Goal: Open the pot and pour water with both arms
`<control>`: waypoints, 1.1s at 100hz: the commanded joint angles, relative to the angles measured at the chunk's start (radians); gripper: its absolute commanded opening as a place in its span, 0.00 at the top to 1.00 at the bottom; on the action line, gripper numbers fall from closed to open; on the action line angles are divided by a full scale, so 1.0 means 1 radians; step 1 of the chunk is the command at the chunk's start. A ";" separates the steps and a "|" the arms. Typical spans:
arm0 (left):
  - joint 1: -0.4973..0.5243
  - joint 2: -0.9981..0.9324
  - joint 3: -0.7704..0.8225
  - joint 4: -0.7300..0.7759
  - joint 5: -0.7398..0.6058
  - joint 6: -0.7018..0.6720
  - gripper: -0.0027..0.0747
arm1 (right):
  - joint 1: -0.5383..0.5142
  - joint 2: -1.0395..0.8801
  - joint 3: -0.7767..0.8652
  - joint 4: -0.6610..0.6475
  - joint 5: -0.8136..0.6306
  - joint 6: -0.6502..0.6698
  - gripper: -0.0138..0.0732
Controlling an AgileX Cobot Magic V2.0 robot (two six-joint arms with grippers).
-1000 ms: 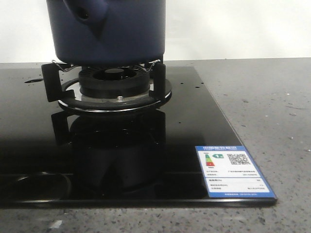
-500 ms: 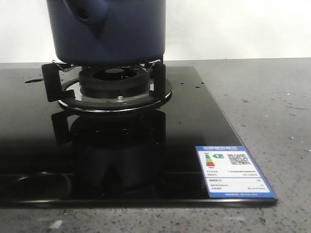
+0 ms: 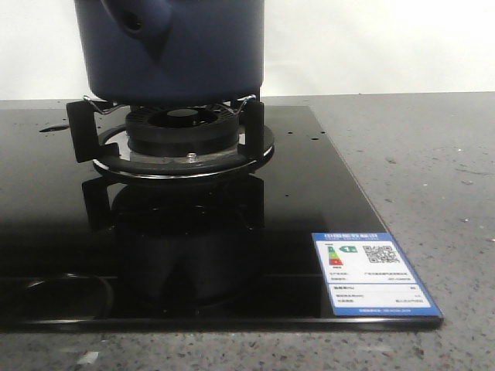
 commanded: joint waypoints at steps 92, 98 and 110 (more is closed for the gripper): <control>0.004 -0.025 -0.033 -0.087 -0.020 -0.011 0.54 | -0.001 -0.049 -0.029 -0.015 -0.152 0.004 0.89; 0.004 -0.025 -0.033 -0.087 -0.020 -0.011 0.54 | -0.001 -0.049 -0.029 -0.015 -0.152 0.004 0.89; 0.004 -0.025 -0.033 -0.087 -0.020 -0.011 0.54 | -0.001 -0.049 -0.029 -0.015 -0.152 0.004 0.89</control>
